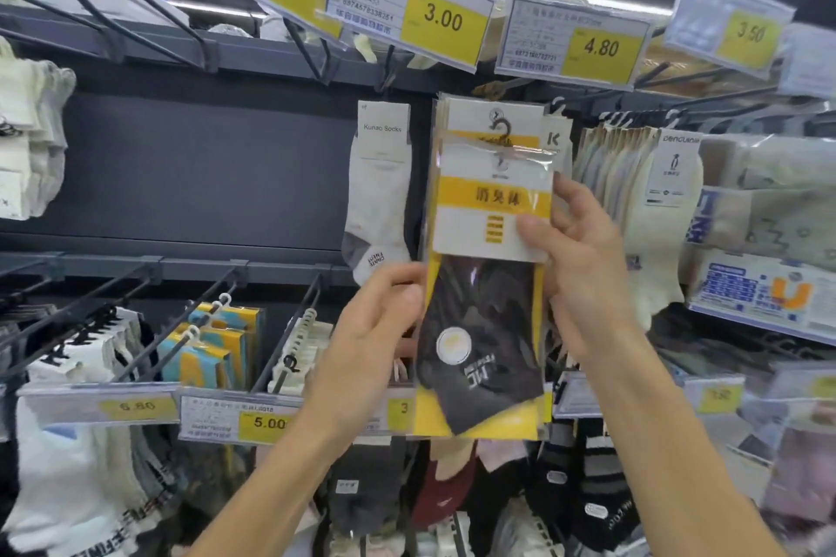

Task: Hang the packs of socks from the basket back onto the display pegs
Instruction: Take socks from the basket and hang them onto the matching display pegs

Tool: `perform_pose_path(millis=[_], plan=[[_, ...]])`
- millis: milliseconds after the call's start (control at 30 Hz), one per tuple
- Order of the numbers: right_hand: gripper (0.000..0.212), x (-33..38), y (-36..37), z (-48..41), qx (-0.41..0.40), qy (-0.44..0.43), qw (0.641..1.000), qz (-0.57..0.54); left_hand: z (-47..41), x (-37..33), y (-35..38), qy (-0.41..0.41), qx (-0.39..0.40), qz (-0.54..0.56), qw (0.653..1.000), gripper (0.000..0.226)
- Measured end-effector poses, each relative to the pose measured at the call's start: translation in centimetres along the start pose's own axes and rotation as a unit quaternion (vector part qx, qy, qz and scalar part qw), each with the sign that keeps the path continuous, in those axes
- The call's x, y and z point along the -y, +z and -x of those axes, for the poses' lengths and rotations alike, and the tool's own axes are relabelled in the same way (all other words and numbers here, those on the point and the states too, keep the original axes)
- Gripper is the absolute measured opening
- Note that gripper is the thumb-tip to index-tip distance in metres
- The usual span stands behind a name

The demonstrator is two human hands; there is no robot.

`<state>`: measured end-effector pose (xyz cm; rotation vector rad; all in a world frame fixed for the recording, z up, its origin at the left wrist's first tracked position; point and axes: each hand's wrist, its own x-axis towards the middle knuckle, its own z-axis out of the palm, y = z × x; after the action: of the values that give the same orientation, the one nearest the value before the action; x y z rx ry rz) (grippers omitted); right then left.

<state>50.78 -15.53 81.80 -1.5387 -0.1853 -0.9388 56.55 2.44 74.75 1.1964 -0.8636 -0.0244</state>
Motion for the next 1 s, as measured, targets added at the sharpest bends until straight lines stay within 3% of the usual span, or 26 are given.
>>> perform_pose_path(millis=[67,133,400,500,600,733,800,867,933,1000], plan=[[0.042,0.4,-0.9,-1.8,-0.078,0.003,0.997,-0.014,0.0,0.2,0.1,0.015,-0.025,-0.028,0.999,0.029],[0.039,0.8,-1.3,-3.5,-0.106,-0.007,0.994,0.019,0.1,0.3,0.3,0.028,-0.045,-0.060,0.997,0.034],[0.041,-0.5,-0.3,-7.5,-0.070,-0.055,0.983,0.163,0.7,0.8,0.9,0.082,-0.030,-0.176,0.980,0.031],[0.052,-1.3,-0.5,-7.2,-0.040,-0.036,0.973,0.225,0.9,1.0,1.2,0.121,-0.028,-0.232,0.965,0.024],[0.059,-1.1,-0.8,-3.8,-0.079,-0.034,0.958,0.273,1.2,0.7,2.1,0.148,-0.032,-0.297,0.943,0.020],[0.041,0.4,-2.7,7.6,-0.099,-0.136,0.938,0.303,2.4,0.7,4.6,0.265,-0.041,-0.370,0.889,0.020],[0.035,0.6,-4.3,14.4,-0.094,-0.136,0.940,0.298,4.5,1.8,8.0,0.312,0.003,-0.320,0.894,0.019],[0.034,-0.2,-6.4,21.7,-0.129,-0.072,0.936,0.318,8.3,3.9,13.0,0.283,0.085,-0.246,0.923,0.017],[0.038,-1.6,-9.3,30.1,-0.220,0.051,0.917,0.329,14.3,7.4,18.2,0.188,0.191,-0.199,0.943,0.015],[0.041,-2.8,-12.1,40.3,-0.312,0.179,0.871,0.334,22.7,11.2,22.8,0.057,0.329,-0.193,0.923,0.015]])
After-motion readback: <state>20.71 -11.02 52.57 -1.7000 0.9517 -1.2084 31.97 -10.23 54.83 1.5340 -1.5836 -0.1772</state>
